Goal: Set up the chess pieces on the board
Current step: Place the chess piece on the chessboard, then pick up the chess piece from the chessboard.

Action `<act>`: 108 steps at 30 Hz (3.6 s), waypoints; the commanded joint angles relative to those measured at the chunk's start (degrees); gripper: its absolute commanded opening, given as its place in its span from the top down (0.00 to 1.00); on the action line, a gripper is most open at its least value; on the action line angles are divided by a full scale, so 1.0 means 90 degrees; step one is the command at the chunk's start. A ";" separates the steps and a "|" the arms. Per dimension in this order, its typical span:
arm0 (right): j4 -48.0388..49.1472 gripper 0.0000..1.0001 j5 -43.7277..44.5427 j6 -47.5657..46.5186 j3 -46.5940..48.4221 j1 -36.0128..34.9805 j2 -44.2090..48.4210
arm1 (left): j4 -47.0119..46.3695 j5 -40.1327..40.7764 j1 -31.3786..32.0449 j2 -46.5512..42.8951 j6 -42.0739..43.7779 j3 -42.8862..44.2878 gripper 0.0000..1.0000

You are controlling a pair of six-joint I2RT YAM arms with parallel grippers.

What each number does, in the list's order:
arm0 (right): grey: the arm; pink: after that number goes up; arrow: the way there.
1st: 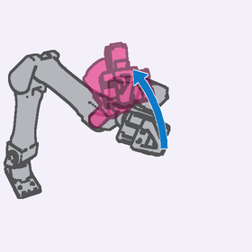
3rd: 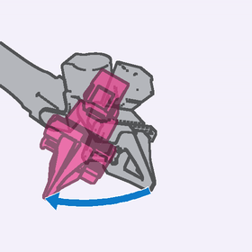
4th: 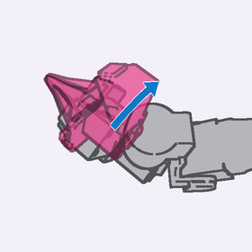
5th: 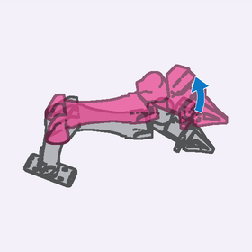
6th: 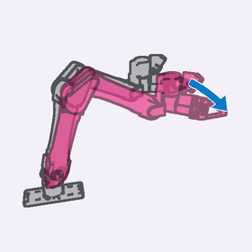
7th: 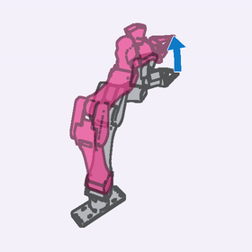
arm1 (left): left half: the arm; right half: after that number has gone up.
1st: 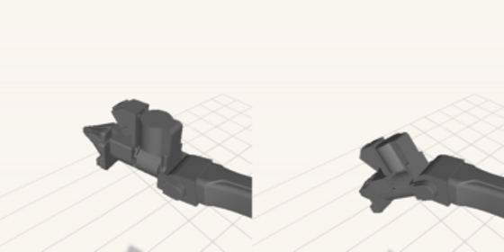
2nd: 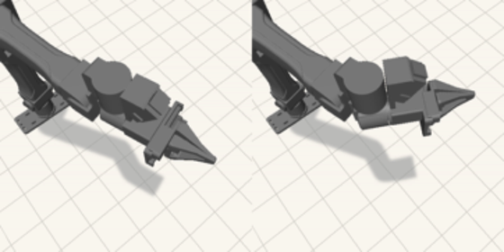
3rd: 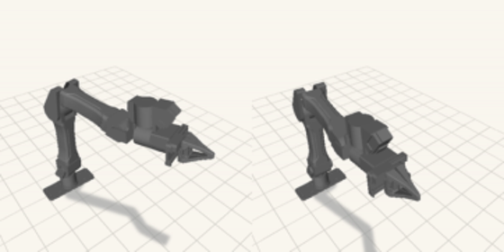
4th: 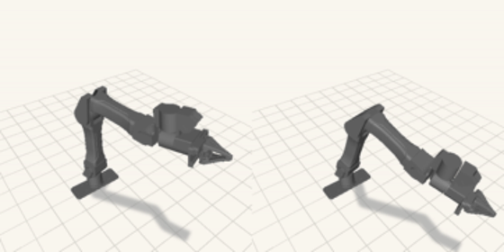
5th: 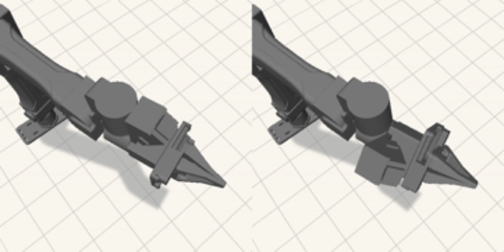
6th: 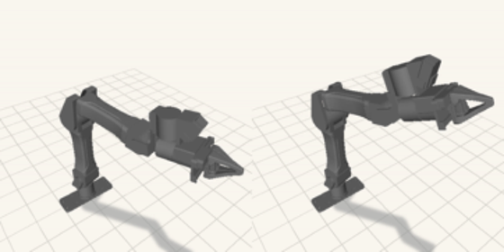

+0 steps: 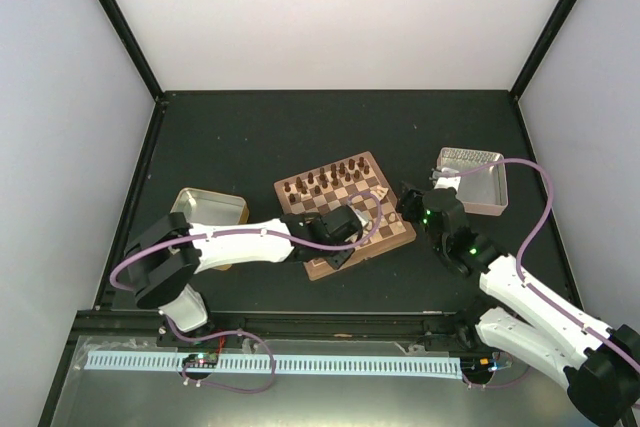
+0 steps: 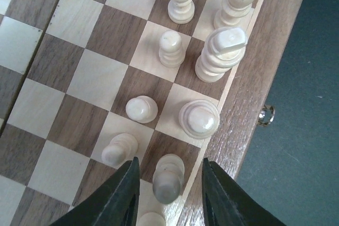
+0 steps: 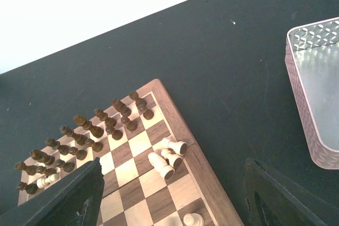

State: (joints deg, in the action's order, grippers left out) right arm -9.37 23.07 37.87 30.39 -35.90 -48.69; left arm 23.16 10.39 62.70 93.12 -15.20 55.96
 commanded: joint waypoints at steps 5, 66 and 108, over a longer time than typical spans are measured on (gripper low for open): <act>-0.0077 0.27 -0.0460 -0.0333 0.0298 0.0067 -0.0023 | 0.0091 -0.0101 -0.0172 -0.1081 -0.0120 0.0141 0.62; -0.1696 0.70 -0.2196 -0.2500 0.3411 0.0289 -0.5947 | -0.1476 -0.1838 -0.2673 -0.3739 -0.1310 -0.1883 0.54; -0.1105 0.86 -0.2377 -0.3114 0.3185 -0.0210 -0.5495 | -0.1635 -0.2217 -0.2925 -0.3809 -0.1648 -0.2041 0.51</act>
State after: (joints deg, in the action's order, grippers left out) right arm -21.80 3.81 10.52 61.17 -37.54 -101.47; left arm 10.50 -7.97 37.08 59.35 -28.75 37.36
